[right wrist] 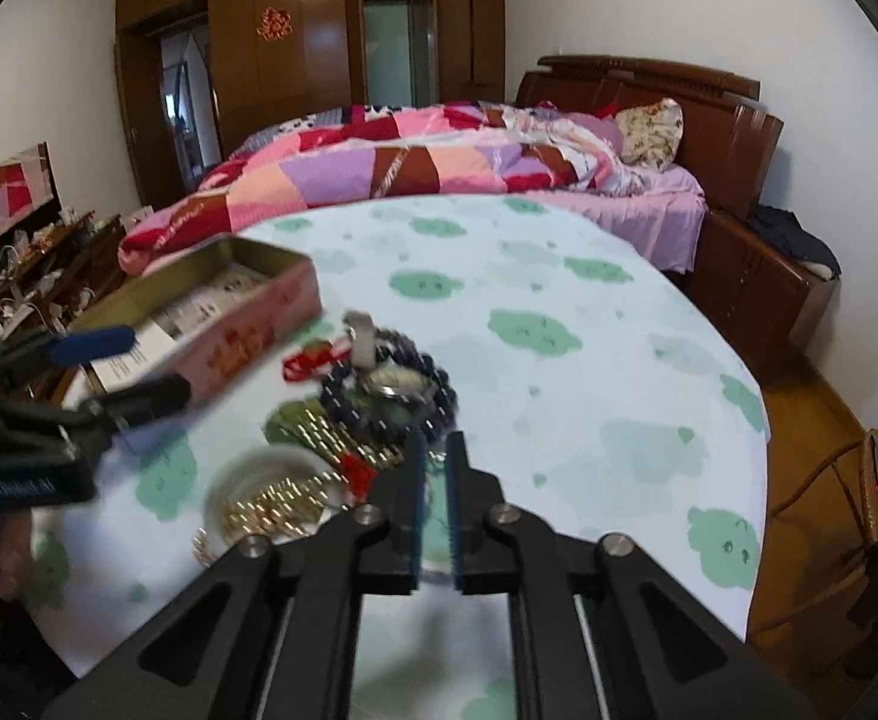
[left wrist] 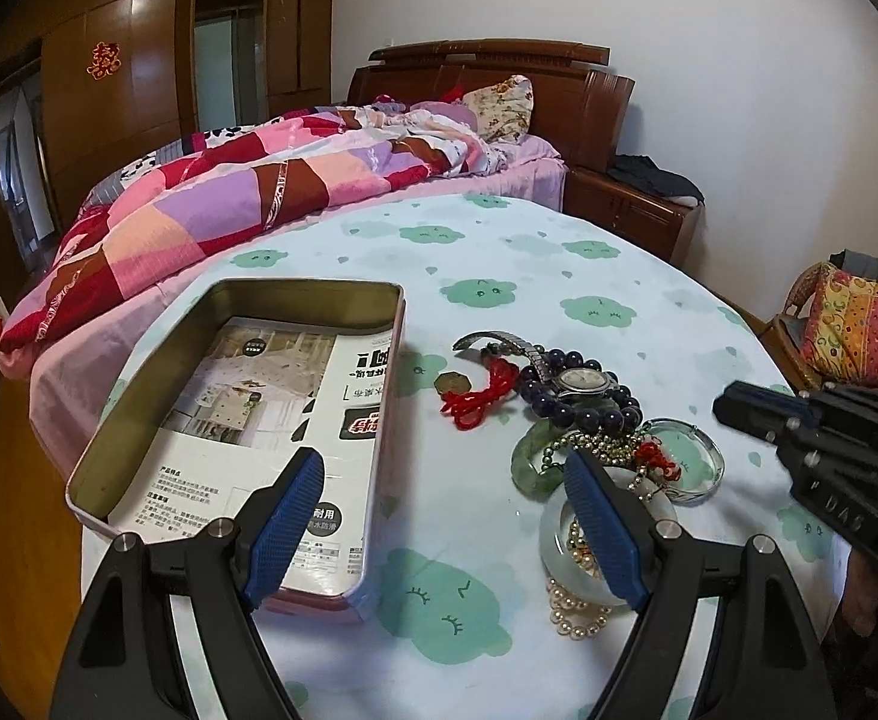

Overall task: Organize jewelry
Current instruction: 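Reach into the jewelry pile and grasp the silver wristwatch with the left gripper, then lift the wristwatch with the left gripper and drop it into the tin box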

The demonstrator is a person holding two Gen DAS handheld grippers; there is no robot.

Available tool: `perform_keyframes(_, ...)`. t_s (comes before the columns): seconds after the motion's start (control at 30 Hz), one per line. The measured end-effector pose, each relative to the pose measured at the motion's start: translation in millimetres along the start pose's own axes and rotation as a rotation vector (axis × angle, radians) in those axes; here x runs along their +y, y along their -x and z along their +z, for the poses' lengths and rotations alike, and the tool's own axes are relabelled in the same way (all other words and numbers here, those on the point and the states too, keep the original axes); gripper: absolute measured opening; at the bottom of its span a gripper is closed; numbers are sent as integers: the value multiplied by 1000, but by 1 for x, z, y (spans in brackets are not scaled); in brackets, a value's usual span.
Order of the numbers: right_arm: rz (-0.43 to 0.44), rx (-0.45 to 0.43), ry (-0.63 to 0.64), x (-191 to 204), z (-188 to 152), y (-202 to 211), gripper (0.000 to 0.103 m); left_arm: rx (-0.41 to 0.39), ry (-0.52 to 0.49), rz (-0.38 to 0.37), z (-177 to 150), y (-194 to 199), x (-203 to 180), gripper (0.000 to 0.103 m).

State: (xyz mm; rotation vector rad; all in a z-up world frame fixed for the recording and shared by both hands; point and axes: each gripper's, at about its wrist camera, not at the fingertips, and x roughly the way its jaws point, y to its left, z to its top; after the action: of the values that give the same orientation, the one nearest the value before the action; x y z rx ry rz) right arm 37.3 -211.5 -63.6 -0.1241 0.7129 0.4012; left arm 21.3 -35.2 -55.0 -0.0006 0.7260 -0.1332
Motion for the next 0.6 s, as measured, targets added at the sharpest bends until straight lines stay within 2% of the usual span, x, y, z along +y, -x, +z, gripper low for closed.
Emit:
perform_keyframes(0.03,-1,8,-5,-3,-3,-2,29,2,0,-3,3,-1,0,82)
perform_keyframes(0.07,-4,11,-11,-5,-4,-3,41,1,-2,-6,5,-2,-1,82)
perform_keyframes(0.23,-36,25,-33,-16,-7,-8,45,7,-29,-53,30,-18,-16,82)
perform_keyframes(0.37,-70,6,-40,-21,-7,-5,64,45,-34,-89,50,-48,-30,82)
perform_keyframes(0.47,-83,-8,-40,-23,-7,-4,68,94,-24,-116,60,-78,-38,82)
perform_keyframes(0.53,-85,-12,-41,-24,-7,-4,68,138,-13,-139,62,-96,-41,75)
perform_keyframes(0.57,-86,-14,-42,-25,-6,-3,69,167,-3,-151,62,-105,-41,60)
perform_keyframes(0.6,-87,-16,-44,-26,-6,-4,69,195,7,-161,61,-113,-41,41)
